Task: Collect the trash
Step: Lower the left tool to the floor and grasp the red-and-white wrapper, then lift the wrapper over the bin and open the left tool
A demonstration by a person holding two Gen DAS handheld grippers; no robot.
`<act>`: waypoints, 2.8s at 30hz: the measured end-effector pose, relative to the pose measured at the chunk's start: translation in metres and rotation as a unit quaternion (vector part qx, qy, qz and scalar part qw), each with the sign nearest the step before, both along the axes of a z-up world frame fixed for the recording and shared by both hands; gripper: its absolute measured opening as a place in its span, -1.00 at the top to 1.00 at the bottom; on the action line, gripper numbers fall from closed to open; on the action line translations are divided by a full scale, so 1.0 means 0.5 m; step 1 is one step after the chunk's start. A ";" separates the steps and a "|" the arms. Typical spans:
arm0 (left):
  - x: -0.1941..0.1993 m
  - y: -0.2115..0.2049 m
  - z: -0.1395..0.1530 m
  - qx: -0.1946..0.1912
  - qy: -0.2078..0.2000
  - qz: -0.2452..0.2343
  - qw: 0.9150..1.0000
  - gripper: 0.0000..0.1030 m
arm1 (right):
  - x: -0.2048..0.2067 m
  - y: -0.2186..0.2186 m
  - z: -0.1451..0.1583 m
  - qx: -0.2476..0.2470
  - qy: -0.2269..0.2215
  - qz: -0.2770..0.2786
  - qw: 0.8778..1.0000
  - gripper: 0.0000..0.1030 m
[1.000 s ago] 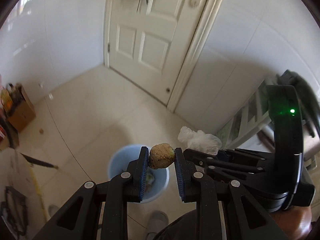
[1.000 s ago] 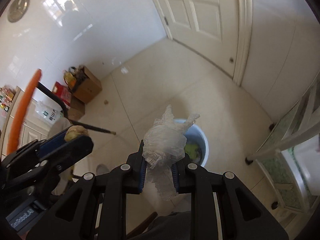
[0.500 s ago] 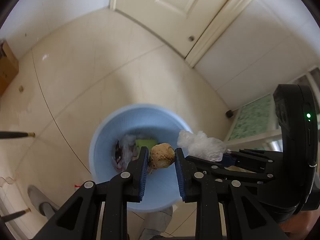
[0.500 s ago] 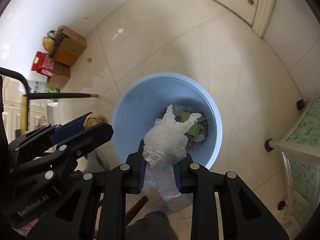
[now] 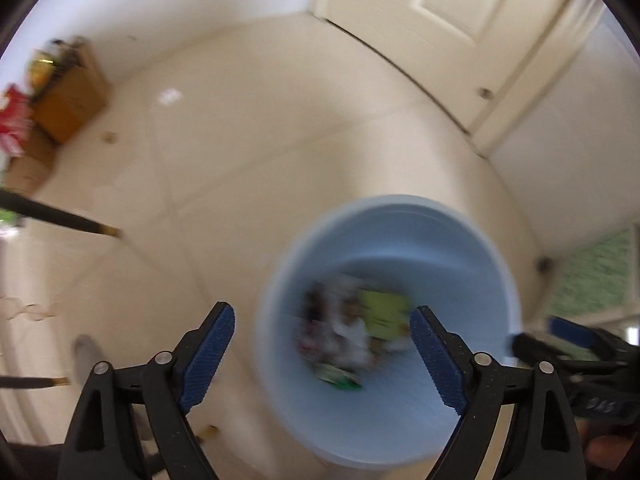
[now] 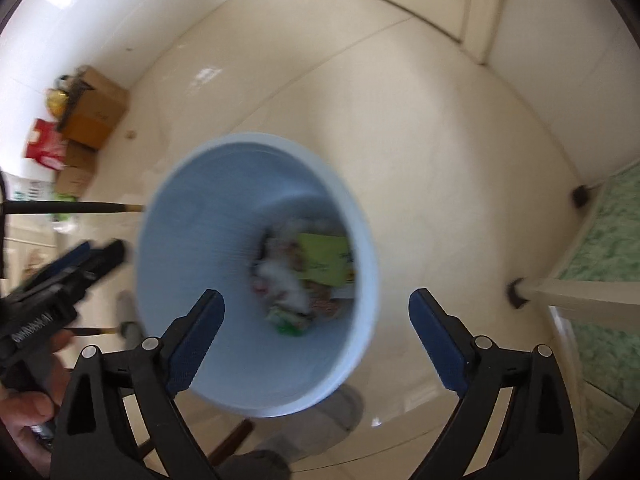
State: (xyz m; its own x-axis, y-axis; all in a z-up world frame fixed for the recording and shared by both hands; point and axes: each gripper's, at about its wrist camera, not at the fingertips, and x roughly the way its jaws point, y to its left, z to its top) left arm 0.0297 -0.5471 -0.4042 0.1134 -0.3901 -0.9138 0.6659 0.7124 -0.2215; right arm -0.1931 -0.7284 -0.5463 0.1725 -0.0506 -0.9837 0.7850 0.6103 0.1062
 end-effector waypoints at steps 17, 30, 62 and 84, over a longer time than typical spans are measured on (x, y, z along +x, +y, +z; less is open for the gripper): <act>0.018 0.200 -0.303 0.112 0.014 0.174 0.978 -0.65 | -0.015 0.005 -0.165 0.028 0.085 -0.027 0.996 0.67; 0.060 0.206 -0.761 0.166 0.154 0.215 0.950 -0.03 | -0.009 0.006 -0.165 0.023 0.102 -0.020 0.994 0.66; 0.041 0.152 -0.762 0.077 0.063 0.146 0.984 0.72 | -0.008 0.009 -0.168 0.024 0.099 -0.010 0.995 0.65; 0.054 0.013 -0.663 -0.035 0.055 -0.060 0.996 0.71 | -0.031 0.020 -0.205 0.073 0.087 -0.051 0.992 0.71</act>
State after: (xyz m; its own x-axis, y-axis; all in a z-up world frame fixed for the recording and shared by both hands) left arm 0.0568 -0.5406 -0.7357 -0.0372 -0.4585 -0.8879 0.7147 0.6088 -0.3443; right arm -0.2087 -0.7184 -0.6486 0.0013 0.0869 -0.9962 0.8564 0.5143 0.0460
